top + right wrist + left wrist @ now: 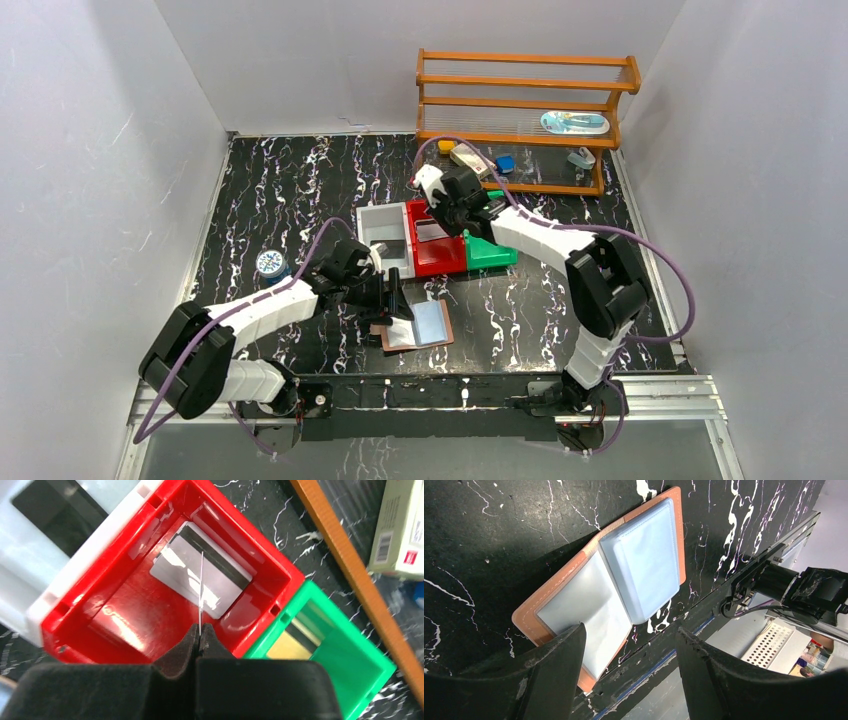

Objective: Take the credit cards out of the card holder

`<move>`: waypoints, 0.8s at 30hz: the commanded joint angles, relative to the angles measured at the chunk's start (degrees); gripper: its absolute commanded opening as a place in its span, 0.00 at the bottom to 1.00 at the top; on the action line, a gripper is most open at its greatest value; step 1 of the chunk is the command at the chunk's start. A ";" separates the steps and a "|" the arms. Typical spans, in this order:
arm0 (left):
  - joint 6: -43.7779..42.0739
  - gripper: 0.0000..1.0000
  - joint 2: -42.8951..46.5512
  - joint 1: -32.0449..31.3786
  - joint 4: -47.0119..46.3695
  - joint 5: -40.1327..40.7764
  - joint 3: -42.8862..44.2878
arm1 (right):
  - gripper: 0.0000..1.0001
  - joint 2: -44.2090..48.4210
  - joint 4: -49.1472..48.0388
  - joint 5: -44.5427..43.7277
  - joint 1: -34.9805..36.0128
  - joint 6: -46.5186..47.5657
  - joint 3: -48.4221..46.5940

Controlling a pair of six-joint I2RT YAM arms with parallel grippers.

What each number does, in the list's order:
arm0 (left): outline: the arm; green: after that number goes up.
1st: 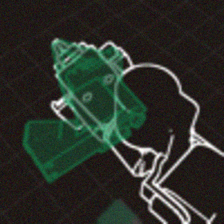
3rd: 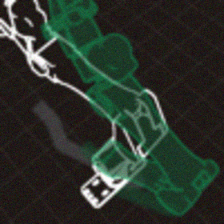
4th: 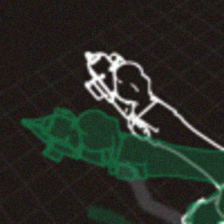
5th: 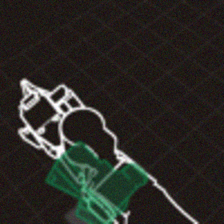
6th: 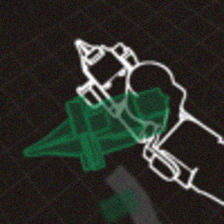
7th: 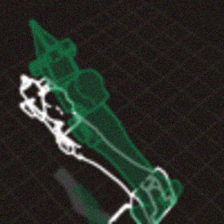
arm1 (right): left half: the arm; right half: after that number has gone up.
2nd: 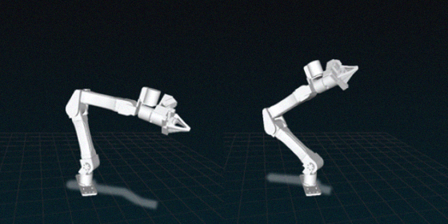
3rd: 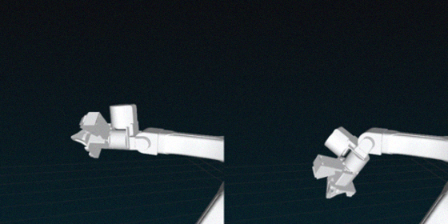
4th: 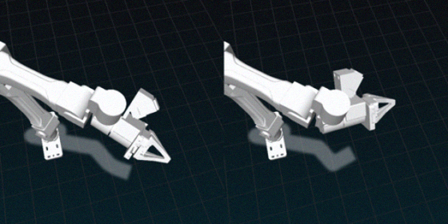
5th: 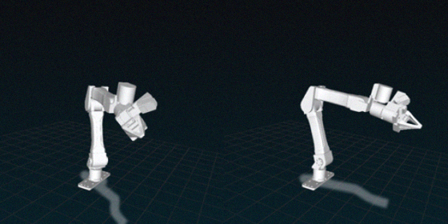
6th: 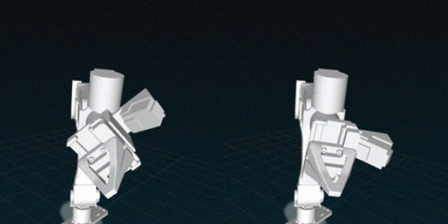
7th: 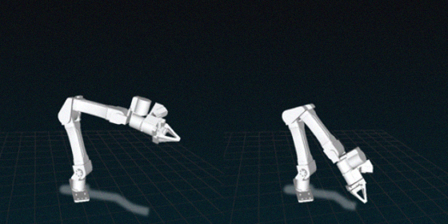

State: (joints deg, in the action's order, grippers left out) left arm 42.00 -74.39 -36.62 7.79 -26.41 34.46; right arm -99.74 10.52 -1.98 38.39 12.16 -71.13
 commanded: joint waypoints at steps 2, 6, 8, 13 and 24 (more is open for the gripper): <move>-0.07 0.64 2.35 -0.21 1.05 -0.26 -0.60 | 0.00 -3.96 -2.87 -5.08 1.91 16.73 -4.94; 0.20 0.64 2.73 -0.25 1.20 0.05 -0.52 | 0.00 -4.80 -4.69 -3.44 2.19 21.49 -5.28; 0.28 0.64 2.84 -0.25 1.01 0.22 -0.67 | 0.00 -5.67 -4.98 -3.62 2.21 23.95 -5.29; 0.23 0.64 2.65 -0.23 0.89 -0.30 -0.28 | 0.00 -7.46 -6.77 -5.18 2.19 28.66 -5.51; 0.45 0.64 2.94 -0.21 -0.15 -0.92 -0.23 | 0.09 -12.75 -7.68 -7.10 2.47 33.19 -7.40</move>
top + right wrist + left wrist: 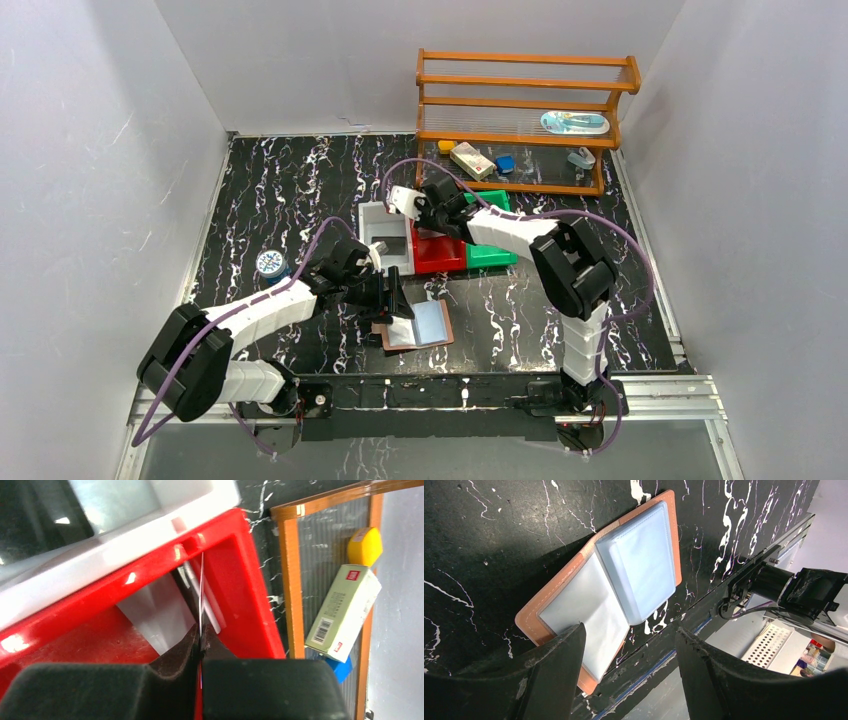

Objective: Take the credit cards out of the card holder

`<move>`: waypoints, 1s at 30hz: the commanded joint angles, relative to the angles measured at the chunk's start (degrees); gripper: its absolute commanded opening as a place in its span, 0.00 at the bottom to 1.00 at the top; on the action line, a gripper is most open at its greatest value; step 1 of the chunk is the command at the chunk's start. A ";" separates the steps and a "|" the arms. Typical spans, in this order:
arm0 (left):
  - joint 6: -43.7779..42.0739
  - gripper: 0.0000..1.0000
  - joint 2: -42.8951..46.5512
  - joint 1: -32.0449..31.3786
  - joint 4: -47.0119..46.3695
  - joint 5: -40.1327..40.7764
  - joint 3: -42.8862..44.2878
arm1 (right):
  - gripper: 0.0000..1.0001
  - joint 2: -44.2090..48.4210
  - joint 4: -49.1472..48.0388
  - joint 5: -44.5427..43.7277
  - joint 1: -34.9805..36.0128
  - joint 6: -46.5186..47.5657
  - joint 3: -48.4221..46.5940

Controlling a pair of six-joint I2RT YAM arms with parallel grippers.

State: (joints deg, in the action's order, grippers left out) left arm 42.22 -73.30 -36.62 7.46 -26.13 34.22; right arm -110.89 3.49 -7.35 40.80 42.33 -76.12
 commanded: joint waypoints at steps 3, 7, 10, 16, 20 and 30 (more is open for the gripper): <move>0.23 0.64 2.08 -0.21 0.18 -1.05 -0.29 | 0.14 -2.04 -0.31 -2.43 0.57 3.95 -2.03; 0.32 0.64 1.87 -0.23 0.18 -1.09 -0.03 | 0.18 -2.22 0.91 -2.17 1.09 3.08 -2.45; 0.24 0.64 1.51 -0.27 0.18 -1.44 0.37 | 0.32 -1.89 1.73 -1.04 1.13 1.55 -2.64; 0.23 0.64 1.83 -0.20 0.27 -1.52 0.45 | 0.43 0.33 2.34 0.55 1.14 -1.57 -2.59; 0.24 0.64 1.40 -0.22 0.27 -1.75 0.65 | 0.50 2.53 1.26 1.83 1.09 -4.00 -2.16; 0.33 0.64 1.88 -0.21 0.18 -2.50 0.87 | 0.55 15.05 -0.45 -1.73 1.05 -22.08 -0.23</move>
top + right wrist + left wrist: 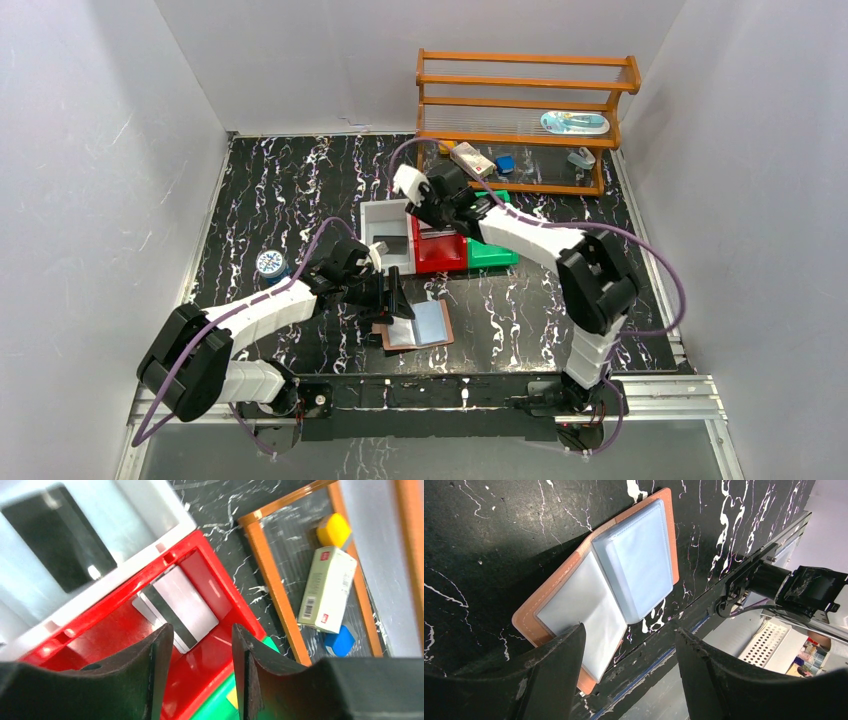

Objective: Take the credit cards out of the card holder

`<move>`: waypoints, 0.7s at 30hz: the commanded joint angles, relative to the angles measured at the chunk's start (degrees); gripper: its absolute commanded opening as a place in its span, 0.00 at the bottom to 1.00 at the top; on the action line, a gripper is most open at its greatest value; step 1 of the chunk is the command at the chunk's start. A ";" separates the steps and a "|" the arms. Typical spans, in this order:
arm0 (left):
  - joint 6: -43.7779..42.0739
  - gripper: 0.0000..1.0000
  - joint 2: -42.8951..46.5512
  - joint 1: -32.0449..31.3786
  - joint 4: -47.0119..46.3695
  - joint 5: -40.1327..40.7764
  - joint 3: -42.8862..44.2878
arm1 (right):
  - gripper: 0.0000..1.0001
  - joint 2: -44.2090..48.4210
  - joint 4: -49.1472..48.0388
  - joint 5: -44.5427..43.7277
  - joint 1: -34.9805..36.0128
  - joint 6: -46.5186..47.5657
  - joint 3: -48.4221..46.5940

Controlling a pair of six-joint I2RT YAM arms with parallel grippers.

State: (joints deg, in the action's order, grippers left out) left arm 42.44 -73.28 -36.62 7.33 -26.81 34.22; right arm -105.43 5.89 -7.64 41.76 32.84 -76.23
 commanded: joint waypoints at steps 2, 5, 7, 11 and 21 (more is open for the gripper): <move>0.10 0.64 1.91 -0.25 0.30 -1.97 0.95 | 0.65 14.01 -2.59 -2.01 0.04 -22.30 2.20; -0.32 0.64 1.55 -0.22 0.02 -2.54 1.20 | 0.90 20.08 0.66 0.80 -0.15 -36.83 7.40; -0.82 0.64 0.99 -0.26 0.05 -3.28 1.54 | 0.89 22.88 2.40 6.50 -0.17 -44.78 11.13; -0.74 0.64 0.82 -0.21 0.48 -3.95 1.71 | 0.83 27.07 5.25 15.42 -0.20 -60.90 17.76; -4.38 0.67 3.01 -0.25 6.06 -3.33 2.50 | 0.68 34.45 5.61 22.23 0.13 -85.20 32.15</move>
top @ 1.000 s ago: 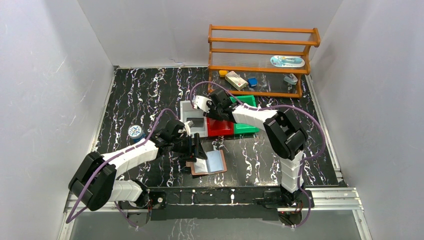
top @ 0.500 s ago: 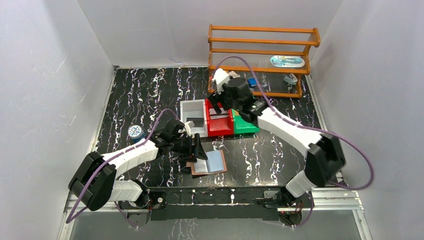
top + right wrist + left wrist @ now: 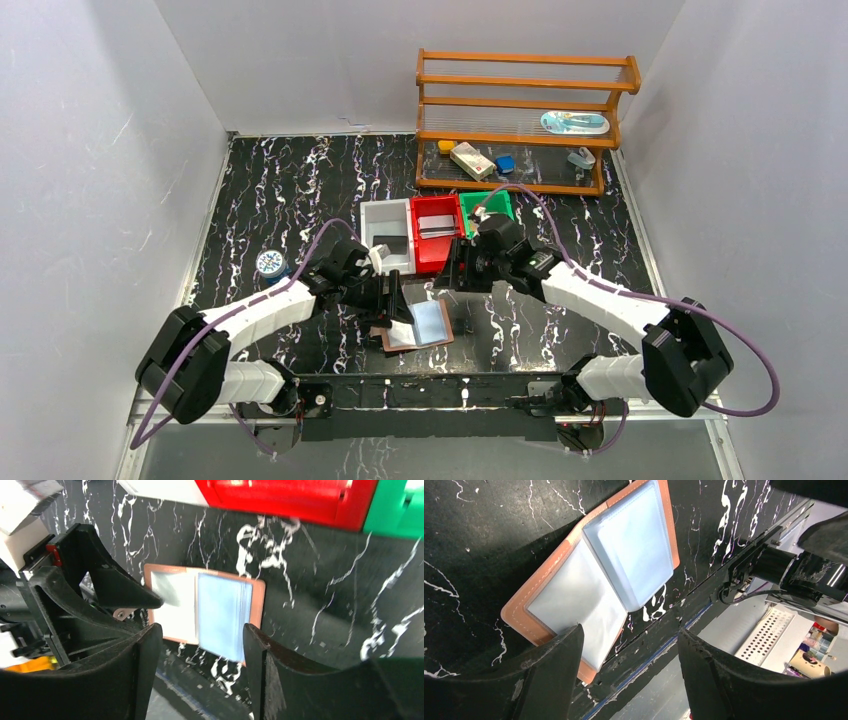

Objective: Take the credit cards out of the card holder

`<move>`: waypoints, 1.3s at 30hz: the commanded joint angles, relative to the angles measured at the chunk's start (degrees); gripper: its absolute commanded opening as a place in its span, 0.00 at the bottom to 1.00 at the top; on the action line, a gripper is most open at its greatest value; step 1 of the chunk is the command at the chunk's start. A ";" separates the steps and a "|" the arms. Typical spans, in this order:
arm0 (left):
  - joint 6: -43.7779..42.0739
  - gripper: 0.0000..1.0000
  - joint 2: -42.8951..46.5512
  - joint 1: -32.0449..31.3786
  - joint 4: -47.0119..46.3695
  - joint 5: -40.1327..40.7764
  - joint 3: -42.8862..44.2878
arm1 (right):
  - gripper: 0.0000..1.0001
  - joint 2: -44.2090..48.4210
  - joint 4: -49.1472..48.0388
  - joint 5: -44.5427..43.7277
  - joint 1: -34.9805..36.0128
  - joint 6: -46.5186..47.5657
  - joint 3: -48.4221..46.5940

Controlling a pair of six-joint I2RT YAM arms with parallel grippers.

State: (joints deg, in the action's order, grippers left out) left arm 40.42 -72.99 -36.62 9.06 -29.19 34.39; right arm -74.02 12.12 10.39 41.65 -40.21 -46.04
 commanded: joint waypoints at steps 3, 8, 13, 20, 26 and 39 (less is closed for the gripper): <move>-2.92 0.67 3.16 -0.22 5.78 -0.15 3.16 | 0.62 2.96 -0.83 4.14 0.66 -14.30 4.11; -3.44 0.67 2.62 -0.20 6.53 -1.20 3.25 | 0.59 1.19 -2.81 4.31 1.74 -16.04 4.96; -4.12 0.65 1.83 -0.21 7.21 -1.30 2.23 | 0.56 -3.47 -4.16 5.16 3.58 -16.10 3.80; -3.76 0.63 0.23 -0.20 6.70 0.89 -0.23 | 0.56 -8.20 -4.15 4.13 5.94 -16.24 1.61; -3.62 0.61 -1.15 -0.27 4.83 1.74 -1.71 | 0.56 -10.43 -0.22 1.32 7.65 -14.35 -1.11; -3.83 0.49 -2.31 -0.21 4.04 2.38 -2.51 | 0.59 -14.30 3.10 0.51 8.95 -12.97 -3.36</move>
State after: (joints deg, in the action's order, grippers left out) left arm 37.04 -74.81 -36.62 13.10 -26.79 32.29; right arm -87.64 13.32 12.03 49.98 -54.13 -46.13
